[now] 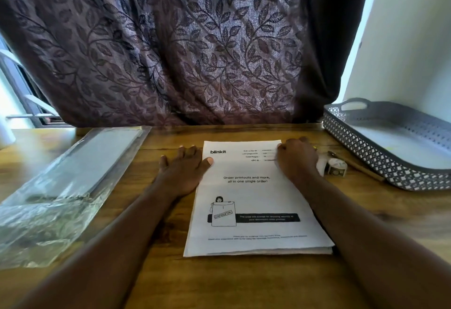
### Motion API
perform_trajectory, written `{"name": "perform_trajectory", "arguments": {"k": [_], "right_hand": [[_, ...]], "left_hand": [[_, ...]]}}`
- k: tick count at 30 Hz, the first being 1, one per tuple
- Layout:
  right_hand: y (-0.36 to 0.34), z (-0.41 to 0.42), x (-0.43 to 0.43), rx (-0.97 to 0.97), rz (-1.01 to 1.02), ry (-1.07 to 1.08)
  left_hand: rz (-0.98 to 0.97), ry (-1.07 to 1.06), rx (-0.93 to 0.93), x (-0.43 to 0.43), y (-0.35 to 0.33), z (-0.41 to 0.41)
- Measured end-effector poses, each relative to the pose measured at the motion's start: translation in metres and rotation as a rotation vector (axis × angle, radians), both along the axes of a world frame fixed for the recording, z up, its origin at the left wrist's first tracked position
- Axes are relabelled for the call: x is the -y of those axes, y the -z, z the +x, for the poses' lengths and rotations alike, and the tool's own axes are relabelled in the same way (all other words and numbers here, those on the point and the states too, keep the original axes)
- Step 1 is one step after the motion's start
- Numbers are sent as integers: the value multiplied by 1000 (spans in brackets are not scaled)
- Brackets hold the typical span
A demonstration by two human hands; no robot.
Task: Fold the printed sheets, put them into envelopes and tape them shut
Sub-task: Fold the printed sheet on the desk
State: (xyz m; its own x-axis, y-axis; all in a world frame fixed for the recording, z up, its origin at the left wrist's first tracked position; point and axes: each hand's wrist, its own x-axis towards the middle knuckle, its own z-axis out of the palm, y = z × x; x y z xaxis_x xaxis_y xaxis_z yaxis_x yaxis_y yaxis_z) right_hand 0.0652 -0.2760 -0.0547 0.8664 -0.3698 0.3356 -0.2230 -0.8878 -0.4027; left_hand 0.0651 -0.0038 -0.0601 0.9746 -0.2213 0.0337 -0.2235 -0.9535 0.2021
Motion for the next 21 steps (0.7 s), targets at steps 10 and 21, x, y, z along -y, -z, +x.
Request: {"name": "perform_trajectory", "arguments": {"k": [10, 21], "right_hand": [[-3, 0, 1, 27, 174, -61], [-9, -8, 7, 172, 404, -120]], "left_hand": [[25, 8, 27, 1, 1, 1], [34, 0, 63, 3, 1, -2]]}}
